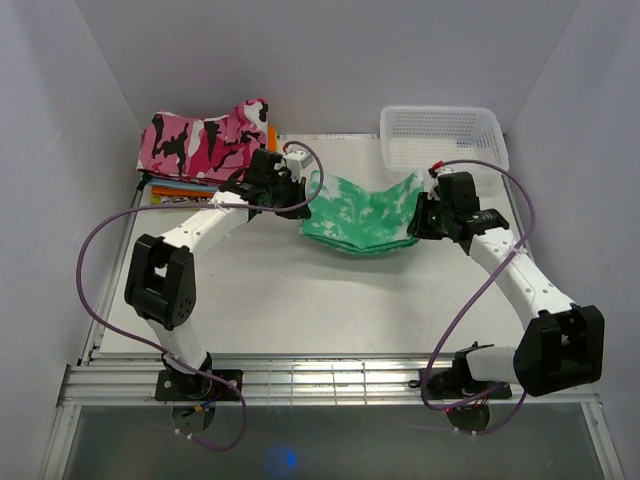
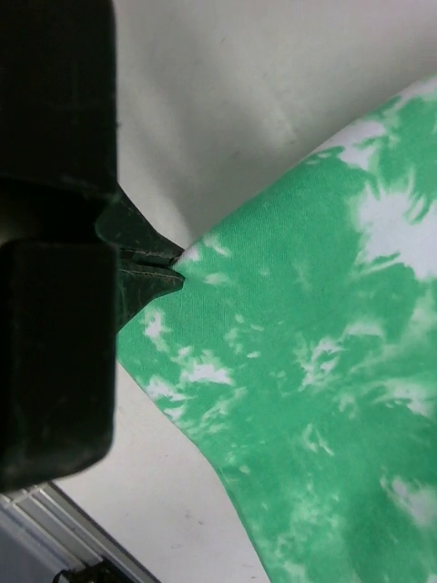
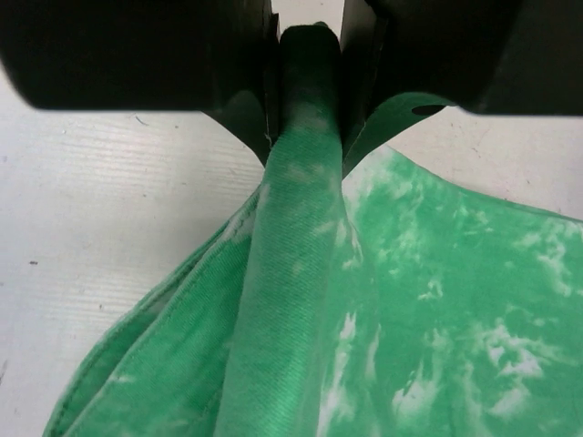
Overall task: Fold and stack the trousers
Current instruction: Neatly place the folded trousers to the corner
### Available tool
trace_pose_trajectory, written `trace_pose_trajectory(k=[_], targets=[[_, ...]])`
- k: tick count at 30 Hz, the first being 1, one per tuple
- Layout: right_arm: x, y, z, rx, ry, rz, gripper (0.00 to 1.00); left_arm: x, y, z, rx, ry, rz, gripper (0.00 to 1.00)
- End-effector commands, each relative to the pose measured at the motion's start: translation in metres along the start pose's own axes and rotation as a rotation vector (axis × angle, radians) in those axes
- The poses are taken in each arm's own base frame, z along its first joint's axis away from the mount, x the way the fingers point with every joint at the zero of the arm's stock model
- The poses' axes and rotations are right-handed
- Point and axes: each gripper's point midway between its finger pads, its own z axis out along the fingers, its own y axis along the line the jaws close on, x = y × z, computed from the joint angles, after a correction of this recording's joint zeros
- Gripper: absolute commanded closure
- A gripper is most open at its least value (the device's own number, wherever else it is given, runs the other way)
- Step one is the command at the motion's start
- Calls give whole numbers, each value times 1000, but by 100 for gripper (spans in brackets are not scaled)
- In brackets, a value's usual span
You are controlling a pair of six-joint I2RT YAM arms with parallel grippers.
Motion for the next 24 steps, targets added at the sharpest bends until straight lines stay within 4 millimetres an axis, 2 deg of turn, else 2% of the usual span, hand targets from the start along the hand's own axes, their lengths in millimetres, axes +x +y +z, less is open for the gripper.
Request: trace_pose_trajectory(k=[1,2,4,7,8,11,12,14,15,16,17,18,19,20,21,22,23,24], targets=[[-73,21,-34,-10,-266,-78,92,-91,-30,-66,-5,-292,265,100],[-76,24,-36,-14,-277,-85,92,-103,-32,-74,-11,-320,306,100],[-81,31,-38,-22,-296,-106,92,-113,-36,-83,-15,-341,316,100],[-99,43,-47,-33,-359,-141,92,-133,-41,-101,-37,-416,344,100],[-115,50,-54,-44,-408,-153,92,-142,-42,-107,-50,-453,355,100],[-137,65,-60,-58,-474,-193,92,-165,-33,-126,-117,-521,363,100],[-154,73,-68,-71,-525,-200,92,-176,-31,-134,-133,-547,363,100],[-165,84,-64,-85,-546,-225,92,-189,-13,-146,-187,-577,346,100],[-180,94,-71,-104,-596,-233,92,-195,-9,-153,-203,-596,344,100],[-185,102,-70,-120,-606,-245,92,-207,2,-168,-242,-630,348,100],[-188,108,-60,-125,-597,-251,92,-215,9,-175,-267,-651,350,100],[-193,115,-59,-139,-608,-257,92,-221,17,-183,-297,-668,346,100],[-207,129,-66,-166,-647,-262,92,-227,36,-195,-339,-685,324,100],[-210,135,-53,-173,-634,-267,92,-236,41,-210,-360,-713,315,100],[-215,143,-52,-188,-644,-272,92,-240,52,-215,-380,-718,298,100],[-227,160,-59,-220,-685,-278,92,-244,68,-229,-417,-735,277,100],[-228,169,-45,-229,-673,-286,92,-249,75,-239,-437,-757,275,100],[-232,178,-44,-241,-684,-286,92,-251,80,-249,-459,-775,275,100]])
